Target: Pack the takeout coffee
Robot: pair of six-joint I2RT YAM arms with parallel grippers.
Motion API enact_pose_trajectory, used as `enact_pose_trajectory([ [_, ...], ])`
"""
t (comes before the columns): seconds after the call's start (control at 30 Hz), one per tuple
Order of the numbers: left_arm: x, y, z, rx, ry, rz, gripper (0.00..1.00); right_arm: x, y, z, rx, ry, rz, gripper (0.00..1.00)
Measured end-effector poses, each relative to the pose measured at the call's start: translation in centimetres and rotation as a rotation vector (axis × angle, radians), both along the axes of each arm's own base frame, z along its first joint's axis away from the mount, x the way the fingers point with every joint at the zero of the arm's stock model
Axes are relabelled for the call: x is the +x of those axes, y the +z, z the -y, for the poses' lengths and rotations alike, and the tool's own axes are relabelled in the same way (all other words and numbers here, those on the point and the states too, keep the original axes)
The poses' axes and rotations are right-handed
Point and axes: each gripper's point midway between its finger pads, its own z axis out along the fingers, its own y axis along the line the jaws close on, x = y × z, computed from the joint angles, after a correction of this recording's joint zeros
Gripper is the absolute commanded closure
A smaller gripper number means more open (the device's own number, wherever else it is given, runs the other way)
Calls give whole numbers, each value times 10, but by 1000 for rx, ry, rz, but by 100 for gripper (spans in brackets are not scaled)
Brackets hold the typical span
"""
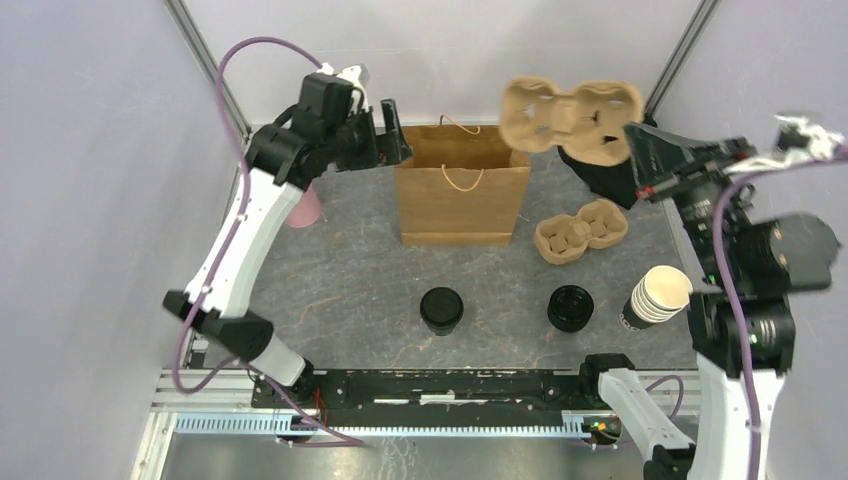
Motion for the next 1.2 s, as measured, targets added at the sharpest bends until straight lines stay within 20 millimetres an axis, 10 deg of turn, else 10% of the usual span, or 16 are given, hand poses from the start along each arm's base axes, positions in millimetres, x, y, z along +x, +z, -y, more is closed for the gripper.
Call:
enact_pose_trajectory([
  [0.33, 67, -43, 18, 138, 83, -130, 4, -19, -12, 54, -84, -318, 2, 100],
  [0.67, 63, -79, 22, 341, 145, -187, 17, -38, -35, 59, -157, -338, -100, 100],
  [1.2, 80, -82, 17, 397, 220, -124, 84, -78, -34, 57, -235, -316, -112, 100],
])
